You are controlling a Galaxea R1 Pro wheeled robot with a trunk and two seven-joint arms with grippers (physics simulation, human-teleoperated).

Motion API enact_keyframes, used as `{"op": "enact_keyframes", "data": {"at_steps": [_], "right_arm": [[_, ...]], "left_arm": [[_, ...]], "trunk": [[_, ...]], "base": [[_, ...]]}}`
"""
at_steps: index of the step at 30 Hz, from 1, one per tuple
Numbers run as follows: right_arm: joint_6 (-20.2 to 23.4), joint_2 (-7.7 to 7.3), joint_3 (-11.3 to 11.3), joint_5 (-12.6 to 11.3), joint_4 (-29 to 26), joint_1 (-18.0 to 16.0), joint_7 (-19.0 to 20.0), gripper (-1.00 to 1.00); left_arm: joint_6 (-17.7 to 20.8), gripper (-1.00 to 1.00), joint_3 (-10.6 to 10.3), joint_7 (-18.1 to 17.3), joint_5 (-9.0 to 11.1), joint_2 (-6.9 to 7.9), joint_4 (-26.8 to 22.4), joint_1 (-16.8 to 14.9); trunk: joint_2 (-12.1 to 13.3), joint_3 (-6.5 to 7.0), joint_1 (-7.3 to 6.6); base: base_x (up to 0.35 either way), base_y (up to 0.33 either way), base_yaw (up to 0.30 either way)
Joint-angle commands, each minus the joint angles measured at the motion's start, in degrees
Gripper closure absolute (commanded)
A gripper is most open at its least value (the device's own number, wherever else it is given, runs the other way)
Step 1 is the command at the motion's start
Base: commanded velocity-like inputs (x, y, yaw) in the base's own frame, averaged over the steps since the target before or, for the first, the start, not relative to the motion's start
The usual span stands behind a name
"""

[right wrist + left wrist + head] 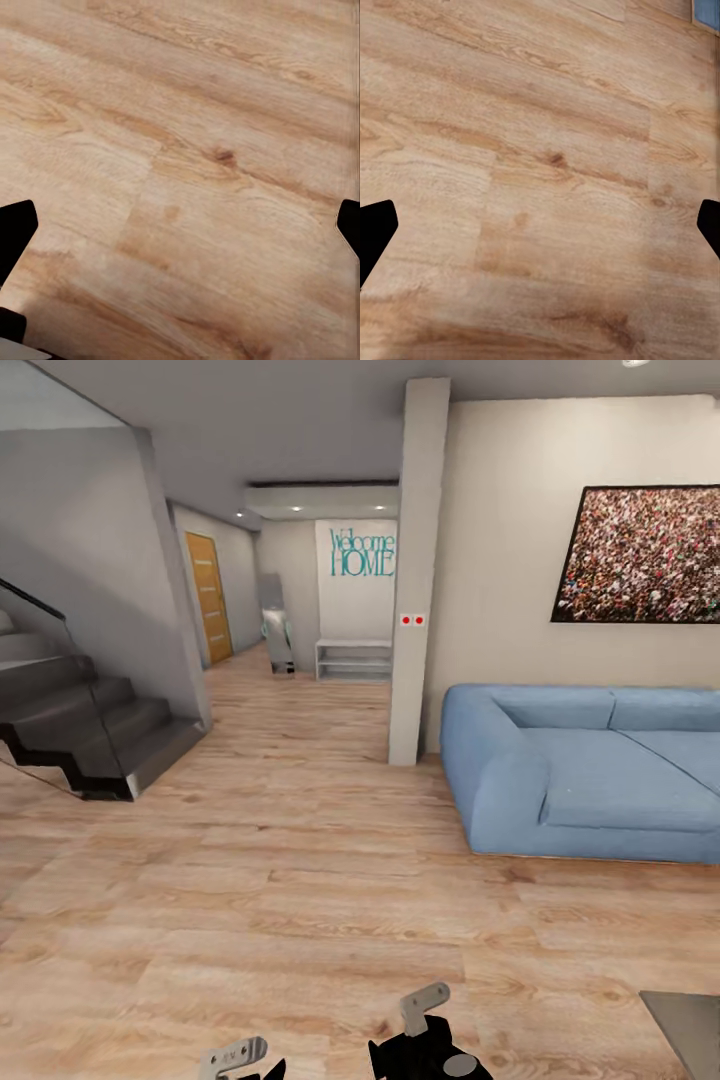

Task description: Turn on the radio receiver that's on the table in the living room.

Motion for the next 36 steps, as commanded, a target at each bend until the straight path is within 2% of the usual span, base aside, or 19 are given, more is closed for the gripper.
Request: {"op": "enact_keyframes", "data": {"at_steps": [1, 26, 36], "right_arm": [[0.0, 0.0, 0.0, 0.0, 0.0, 0.0, 0.0, -1.0], [0.0, -0.01, -0.1, 0.0, 0.0, 0.0, 0.0, -1.0], [0.0, -0.01, -0.1, -0.1, 0.0, 0.0, 0.0, -1.0]], "left_arm": [[0.0, -1.0, 0.0, 0.0, 0.0, 0.0, 0.0, 0.0], [1.1, -1.0, 0.0, 0.0, 0.1, 0.07, 0.0, 0.0], [1.1, -1.0, 0.1, 0.0, 0.1, 0.13, 0.0, 0.0]], "trunk": [[0.0, 0.0, 0.0], [0.0, 0.0, 0.0], [0.0, 0.0, 0.0]], "base": [[0.333, 0.136, -0.3], [0.301, 0.207, -0.3], [0.322, 0.064, -0.3]]}}
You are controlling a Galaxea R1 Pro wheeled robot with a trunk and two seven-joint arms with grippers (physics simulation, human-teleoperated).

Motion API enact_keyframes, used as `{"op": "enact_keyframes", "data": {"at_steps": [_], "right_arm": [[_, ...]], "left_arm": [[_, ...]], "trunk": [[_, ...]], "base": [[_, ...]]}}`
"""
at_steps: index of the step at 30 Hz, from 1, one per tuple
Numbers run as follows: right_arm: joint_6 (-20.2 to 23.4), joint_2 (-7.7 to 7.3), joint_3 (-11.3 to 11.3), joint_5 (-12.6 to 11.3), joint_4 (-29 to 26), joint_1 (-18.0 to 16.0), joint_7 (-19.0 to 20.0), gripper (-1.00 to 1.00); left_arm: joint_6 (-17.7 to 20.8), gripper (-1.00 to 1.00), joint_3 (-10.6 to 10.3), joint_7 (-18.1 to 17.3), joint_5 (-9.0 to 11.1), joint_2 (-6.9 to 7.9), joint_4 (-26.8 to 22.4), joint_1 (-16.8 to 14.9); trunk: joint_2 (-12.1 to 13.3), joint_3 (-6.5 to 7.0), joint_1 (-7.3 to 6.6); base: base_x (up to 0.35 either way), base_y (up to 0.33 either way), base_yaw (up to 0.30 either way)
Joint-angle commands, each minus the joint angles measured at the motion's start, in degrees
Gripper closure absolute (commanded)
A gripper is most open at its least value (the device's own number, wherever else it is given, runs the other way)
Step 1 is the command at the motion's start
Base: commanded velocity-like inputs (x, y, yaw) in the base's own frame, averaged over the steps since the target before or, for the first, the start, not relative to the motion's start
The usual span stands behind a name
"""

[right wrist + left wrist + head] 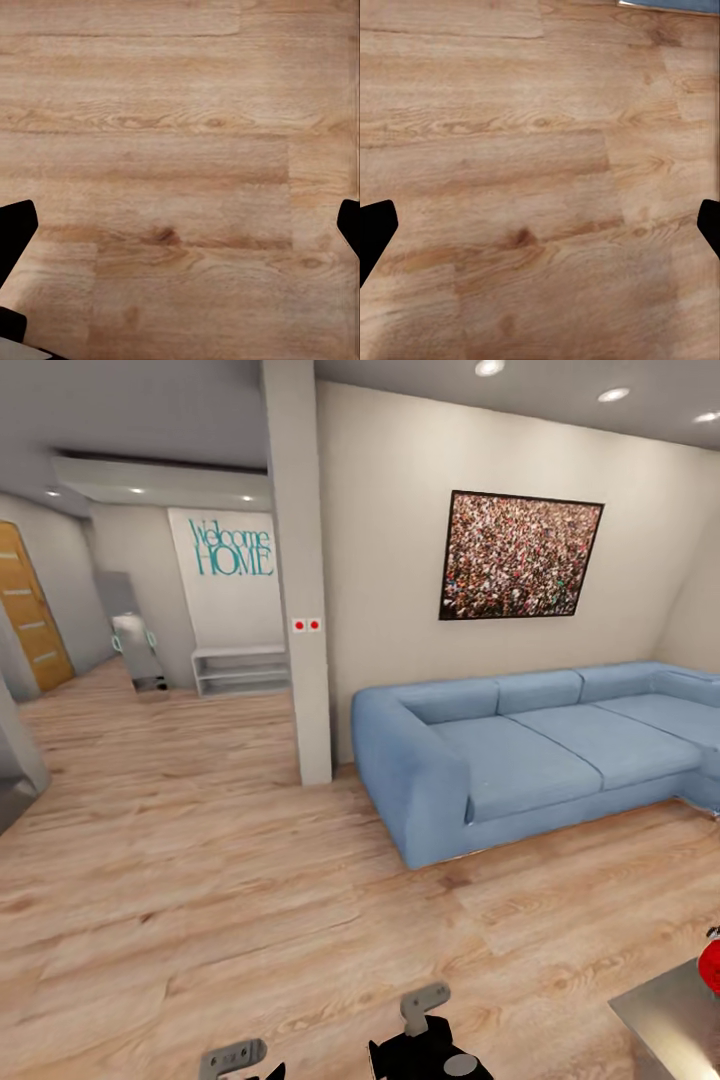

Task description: Turn on the radio receiver that's on the table in the living room.

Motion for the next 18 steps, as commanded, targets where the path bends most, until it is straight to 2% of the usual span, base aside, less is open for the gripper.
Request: {"op": "enact_keyframes", "data": {"at_steps": [1, 18], "right_arm": [[0.0, 0.0, 0.0, 0.0, 0.0, 0.0, 0.0, -1.0], [0.0, 0.0, 0.0, 0.0, 0.0, 0.0, 0.0, -1.0]], "left_arm": [[0.0, -1.0, 0.0, 0.0, 0.0, 0.01, 0.0, 0.0], [0.0, -1.0, 0.0, 0.0, -0.1, -0.02, 0.0, 0.0]], "trunk": [[0.0, 0.0, 0.0], [0.0, 0.0, 0.0]], "base": [[0.329, 0.005, -0.3], [0.33, 0.0, -0.3]]}}
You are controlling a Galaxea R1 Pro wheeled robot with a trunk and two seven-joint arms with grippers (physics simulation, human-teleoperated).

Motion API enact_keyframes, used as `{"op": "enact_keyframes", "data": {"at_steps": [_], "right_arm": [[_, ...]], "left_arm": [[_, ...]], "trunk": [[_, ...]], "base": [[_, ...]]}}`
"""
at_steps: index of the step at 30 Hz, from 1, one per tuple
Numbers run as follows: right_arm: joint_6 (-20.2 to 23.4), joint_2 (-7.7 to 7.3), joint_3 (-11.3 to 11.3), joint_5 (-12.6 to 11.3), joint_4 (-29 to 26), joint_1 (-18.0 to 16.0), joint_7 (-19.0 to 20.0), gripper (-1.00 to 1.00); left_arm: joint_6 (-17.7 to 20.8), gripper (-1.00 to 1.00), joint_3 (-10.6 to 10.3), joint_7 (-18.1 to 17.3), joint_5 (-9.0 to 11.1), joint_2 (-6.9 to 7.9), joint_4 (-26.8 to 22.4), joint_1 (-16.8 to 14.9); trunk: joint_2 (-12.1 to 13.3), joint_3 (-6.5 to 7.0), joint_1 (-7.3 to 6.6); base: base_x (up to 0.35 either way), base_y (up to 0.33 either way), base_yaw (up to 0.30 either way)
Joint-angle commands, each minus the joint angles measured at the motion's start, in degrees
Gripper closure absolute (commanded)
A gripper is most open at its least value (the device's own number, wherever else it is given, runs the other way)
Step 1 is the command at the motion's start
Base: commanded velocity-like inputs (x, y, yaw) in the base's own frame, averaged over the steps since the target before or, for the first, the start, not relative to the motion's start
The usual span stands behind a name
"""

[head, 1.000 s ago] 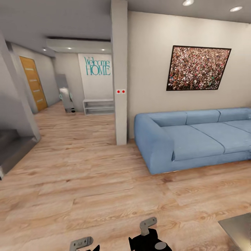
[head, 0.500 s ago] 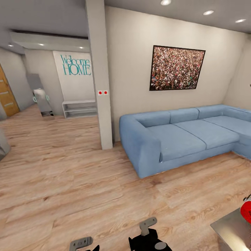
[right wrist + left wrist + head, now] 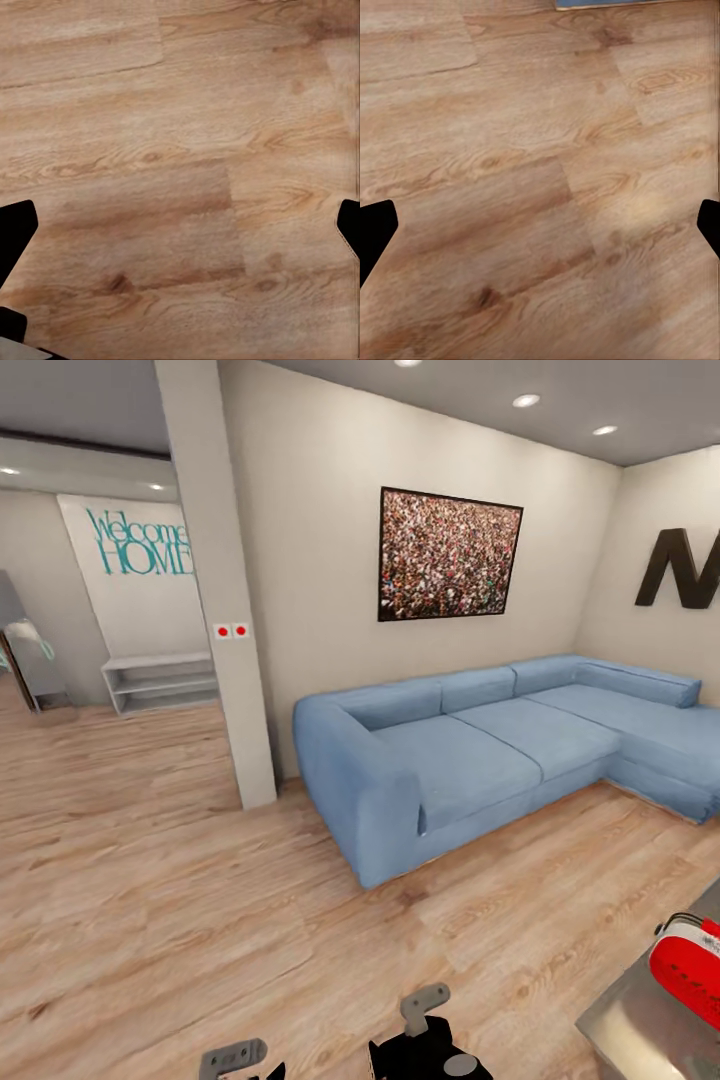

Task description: Turn on the radio receiver that's on the table in the living room.

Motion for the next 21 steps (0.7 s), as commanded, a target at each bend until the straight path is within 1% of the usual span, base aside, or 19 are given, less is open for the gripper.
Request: {"op": "enact_keyframes", "data": {"at_steps": [1, 8, 11, 16, 21], "right_arm": [[0.0, 0.0, 0.0, 0.0, 0.0, 0.0, 0.0, -1.0], [0.0, 0.0, 0.0, -0.1, 0.0, 0.0, 0.0, -1.0], [0.0, 0.04, -0.1, 0.0, 0.0, 0.0, 0.0, -1.0], [0.0, 0.03, -0.1, 0.0, 0.0, 0.0, 0.0, -1.0], [0.0, 0.06, -0.1, -0.1, 0.0, 0.0, 0.0, -1.0]], "left_arm": [[0.0, -1.0, 0.0, 0.0, 0.0, -0.01, 0.0, 0.0], [0.0, -1.0, 0.0, 0.0, 0.0, -0.03, 0.0, 0.0], [0.0, -1.0, 0.0, 0.0, 0.0, -0.03, 0.0, 0.0], [0.1, -1.0, -0.1, 0.0, 0.1, -0.17, -0.1, 0.0], [0.1, -1.0, -0.1, 0.0, 0.1, -0.16, -0.1, 0.0]], "trunk": [[0.0, 0.0, 0.0], [0.0, 0.0, 0.0], [0.0, 0.0, 0.0], [0.0, 0.03, 0.0], [0.0, 0.27, 0.0]], "base": [[0.33, 0.0, -0.3], [0.33, 0.0, -0.29], [0.298, 0.0, -0.057], [0.093, 0.0, -0.052], [0.008, 0.0, -0.244]]}}
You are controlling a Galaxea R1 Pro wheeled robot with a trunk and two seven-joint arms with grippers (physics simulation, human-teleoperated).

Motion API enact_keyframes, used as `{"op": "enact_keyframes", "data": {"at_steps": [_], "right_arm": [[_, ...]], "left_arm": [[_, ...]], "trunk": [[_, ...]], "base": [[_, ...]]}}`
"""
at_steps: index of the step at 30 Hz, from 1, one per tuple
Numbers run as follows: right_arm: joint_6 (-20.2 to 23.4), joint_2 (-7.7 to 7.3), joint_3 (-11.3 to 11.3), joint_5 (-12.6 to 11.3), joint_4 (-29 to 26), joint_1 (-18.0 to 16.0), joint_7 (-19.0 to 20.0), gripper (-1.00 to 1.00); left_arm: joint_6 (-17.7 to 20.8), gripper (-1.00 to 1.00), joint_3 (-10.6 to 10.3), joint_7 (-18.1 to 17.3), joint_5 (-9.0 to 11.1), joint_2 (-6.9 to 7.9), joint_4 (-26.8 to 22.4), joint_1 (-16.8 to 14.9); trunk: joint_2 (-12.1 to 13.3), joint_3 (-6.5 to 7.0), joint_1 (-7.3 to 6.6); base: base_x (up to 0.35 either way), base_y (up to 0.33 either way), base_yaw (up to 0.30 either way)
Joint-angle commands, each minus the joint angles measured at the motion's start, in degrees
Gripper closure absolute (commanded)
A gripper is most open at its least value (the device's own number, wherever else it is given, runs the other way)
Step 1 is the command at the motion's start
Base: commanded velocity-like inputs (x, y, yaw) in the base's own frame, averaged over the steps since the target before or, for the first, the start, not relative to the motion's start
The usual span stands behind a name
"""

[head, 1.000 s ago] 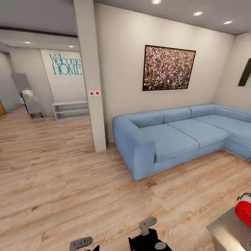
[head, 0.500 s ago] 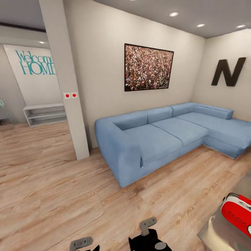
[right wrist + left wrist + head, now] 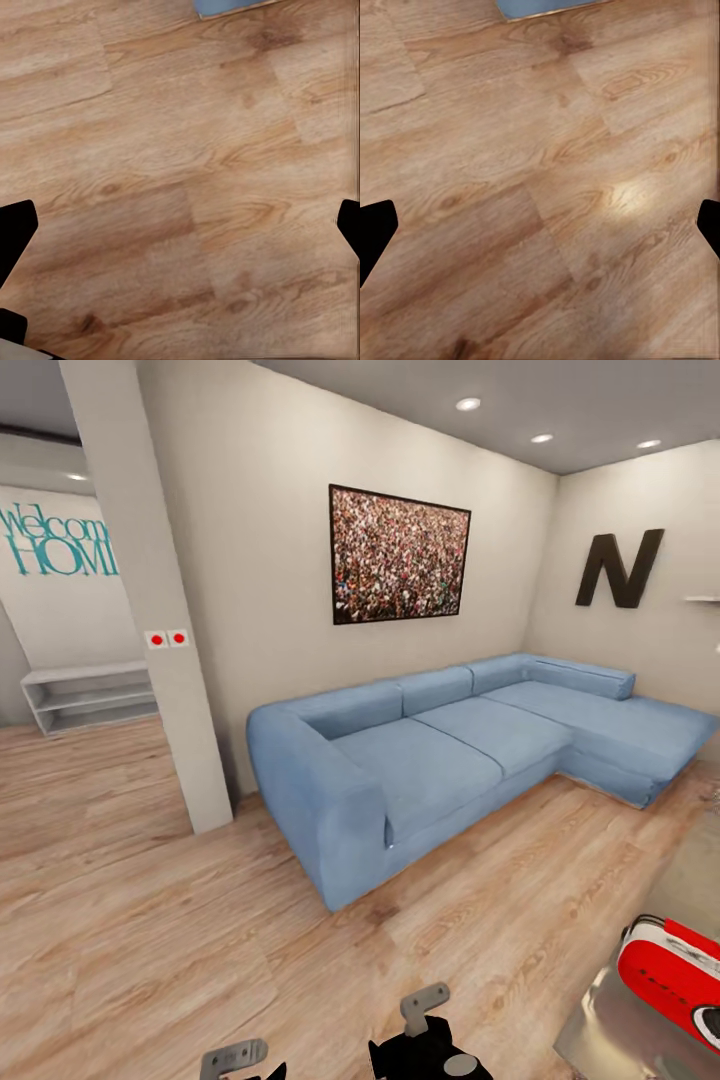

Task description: Turn on the radio receiver that's on the table in the living room.

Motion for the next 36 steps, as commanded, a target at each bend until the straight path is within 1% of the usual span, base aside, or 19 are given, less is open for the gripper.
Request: {"op": "enact_keyframes", "data": {"at_steps": [1, 21, 24, 27, 28, 36], "right_arm": [[0.0, 0.01, 0.0, 0.0, 0.0, 0.0, 0.0, -1.0], [0.0, -0.04, 0.0, 0.0, 0.0, 0.0, 0.0, -1.0], [0.0, -0.03, 0.0, 0.0, 0.0, 0.0, 0.0, -1.0], [0.0, -0.03, 0.0, 0.0, 0.0, 0.0, 0.0, -1.0], [0.0, -0.02, 0.0, -0.1, 0.0, 0.0, 0.0, -1.0], [0.0, -0.05, 0.0, -0.1, 0.0, 0.0, 0.0, -1.0]], "left_arm": [[0.0, -1.0, 0.0, 0.0, 0.0, 0.0, 0.0, 0.0], [0.0, -1.0, 0.1, 0.0, 0.0, -0.05, 0.0, 0.0], [-0.1, -1.0, 0.1, 0.0, 0.9, 0.05, 0.0, 0.0], [-0.1, -1.0, 0.1, 0.1, 2.6, 0.25, 0.0, 0.0], [-0.1, -1.0, 0.1, 0.1, 3.4, 0.35, 0.0, 0.0], [0.0, -1.0, 0.1, 0.2, 3.8, 0.33, -0.1, 0.0]], "trunk": [[0.0, 0.06, 0.0], [0.0, 1.44, 0.0], [0.0, 1.65, 0.0], [0.0, 1.86, 0.0], [0.0, 1.94, 0.0], [0.0, 2.5, 0.0]], "base": [[0.002, 0.0, -0.262], [0.0, 0.0, -0.242], [0.0, 0.0, -0.239], [0.0, 0.0, -0.239], [0.0, 0.0, -0.239], [0.0, 0.0, -0.239]]}}
